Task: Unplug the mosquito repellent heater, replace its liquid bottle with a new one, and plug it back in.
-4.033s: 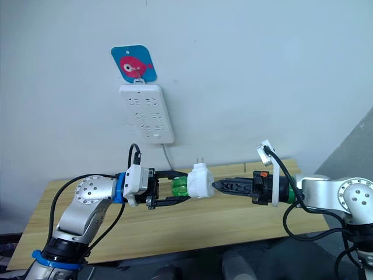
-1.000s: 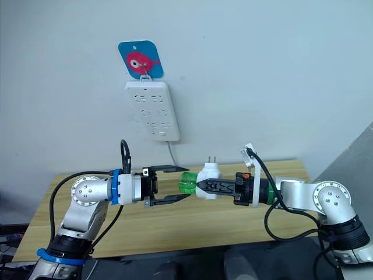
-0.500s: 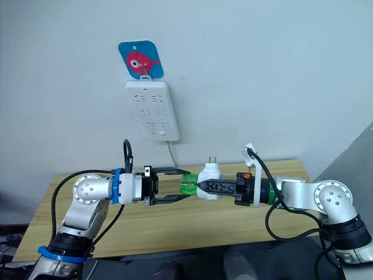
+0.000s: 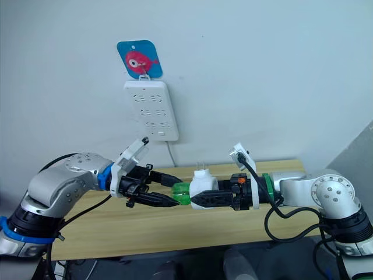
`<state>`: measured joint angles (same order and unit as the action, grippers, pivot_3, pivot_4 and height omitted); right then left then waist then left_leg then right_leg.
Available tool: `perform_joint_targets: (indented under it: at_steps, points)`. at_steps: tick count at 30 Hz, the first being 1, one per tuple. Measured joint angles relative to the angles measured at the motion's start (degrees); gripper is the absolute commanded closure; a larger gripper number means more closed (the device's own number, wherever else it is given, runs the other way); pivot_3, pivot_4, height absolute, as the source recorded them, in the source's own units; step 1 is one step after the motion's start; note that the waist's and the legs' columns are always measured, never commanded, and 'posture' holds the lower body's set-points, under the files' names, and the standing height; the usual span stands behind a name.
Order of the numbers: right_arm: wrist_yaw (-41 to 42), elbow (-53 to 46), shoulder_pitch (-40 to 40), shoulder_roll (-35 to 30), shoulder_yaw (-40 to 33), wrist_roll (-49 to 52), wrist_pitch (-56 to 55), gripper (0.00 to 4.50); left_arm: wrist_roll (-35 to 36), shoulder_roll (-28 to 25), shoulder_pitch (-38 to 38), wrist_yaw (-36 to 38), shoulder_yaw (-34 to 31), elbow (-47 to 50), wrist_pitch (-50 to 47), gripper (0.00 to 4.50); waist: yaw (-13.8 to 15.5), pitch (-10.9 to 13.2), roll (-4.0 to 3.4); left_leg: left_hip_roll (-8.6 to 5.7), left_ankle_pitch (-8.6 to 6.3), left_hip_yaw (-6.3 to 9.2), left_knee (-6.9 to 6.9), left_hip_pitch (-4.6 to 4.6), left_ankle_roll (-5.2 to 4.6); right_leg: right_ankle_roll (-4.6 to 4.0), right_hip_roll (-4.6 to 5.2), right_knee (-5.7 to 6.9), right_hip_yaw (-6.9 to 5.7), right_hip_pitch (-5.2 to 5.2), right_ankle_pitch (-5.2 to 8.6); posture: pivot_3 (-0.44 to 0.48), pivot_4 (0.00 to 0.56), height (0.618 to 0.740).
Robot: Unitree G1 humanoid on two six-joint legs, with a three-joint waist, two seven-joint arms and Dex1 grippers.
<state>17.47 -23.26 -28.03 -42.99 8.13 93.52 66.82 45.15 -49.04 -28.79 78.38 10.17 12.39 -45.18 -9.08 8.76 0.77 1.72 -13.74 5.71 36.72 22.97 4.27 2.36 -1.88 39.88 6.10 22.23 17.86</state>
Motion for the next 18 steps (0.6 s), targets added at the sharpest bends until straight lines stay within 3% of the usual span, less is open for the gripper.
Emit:
perform_joint_targets:
  at_steps: [15, 18]
  points:
    - [4.0, -0.4, 0.0, 0.4, -0.1, -3.7, 0.4, 1.48, 1.7, 0.5, -1.3, 0.9, 0.4, -1.2, -6.1, 2.25, -0.3, 0.0, 0.01, 0.01, 0.0, 0.09, -0.06, 0.0, 0.0, -0.1, 0.0, 0.02, -0.09, 0.01, 0.05, -0.149, 0.103, 0.74]
    - [2.9, 1.1, 0.7, 0.5, -0.7, -2.1, 0.0, 1.48, -2.3, 1.9, 3.3, -1.6, -3.1, 2.6, 3.7, 2.25, -0.2, 0.0, 0.01, 0.04, 0.0, 0.07, -0.06, 0.01, 0.01, -0.1, 0.04, 0.0, -0.06, 0.01, 0.05, -0.14, 0.102, 0.74]
